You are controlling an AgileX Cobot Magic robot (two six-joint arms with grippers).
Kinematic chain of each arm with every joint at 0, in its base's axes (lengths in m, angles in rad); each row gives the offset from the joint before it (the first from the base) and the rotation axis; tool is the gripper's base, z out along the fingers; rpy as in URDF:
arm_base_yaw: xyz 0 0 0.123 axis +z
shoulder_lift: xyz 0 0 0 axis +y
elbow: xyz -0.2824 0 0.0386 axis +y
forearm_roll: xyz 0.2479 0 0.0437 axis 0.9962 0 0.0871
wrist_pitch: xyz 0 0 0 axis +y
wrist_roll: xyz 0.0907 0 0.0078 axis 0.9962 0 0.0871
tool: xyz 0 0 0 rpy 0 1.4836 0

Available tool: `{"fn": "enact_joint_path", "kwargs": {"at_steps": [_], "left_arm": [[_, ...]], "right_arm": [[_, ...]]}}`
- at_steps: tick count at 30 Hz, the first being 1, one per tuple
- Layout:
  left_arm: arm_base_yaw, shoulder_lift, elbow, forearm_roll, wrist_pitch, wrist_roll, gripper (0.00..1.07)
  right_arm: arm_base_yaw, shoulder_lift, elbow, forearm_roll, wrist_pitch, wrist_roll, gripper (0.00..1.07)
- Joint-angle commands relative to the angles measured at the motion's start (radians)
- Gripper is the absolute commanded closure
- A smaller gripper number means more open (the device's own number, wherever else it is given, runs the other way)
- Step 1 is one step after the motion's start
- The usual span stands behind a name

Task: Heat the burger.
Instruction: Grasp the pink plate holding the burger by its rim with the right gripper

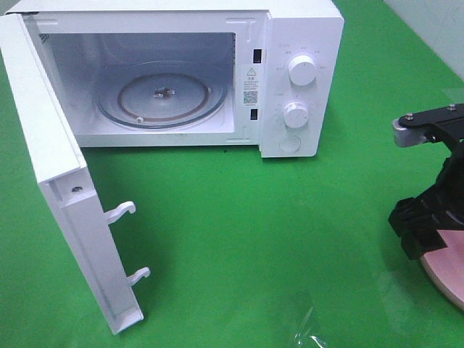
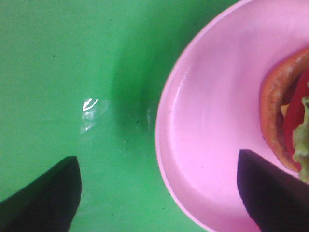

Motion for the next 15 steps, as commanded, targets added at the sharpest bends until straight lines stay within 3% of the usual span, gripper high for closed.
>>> {"fn": "enact_joint_path", "kwargs": {"at_steps": [1,15], "left_arm": [[-0.004,-0.022,0.003,-0.006,-0.006,0.0,0.07],[-0.004,-0.022,0.003,-0.006,-0.006,0.0,0.07]], "right_arm": [[-0.012,0.048,-0.001,-0.01,-0.039,-0.022,0.26],[-0.046,0.188,-0.001,-0.035,-0.118,-0.009,0.28]]}}
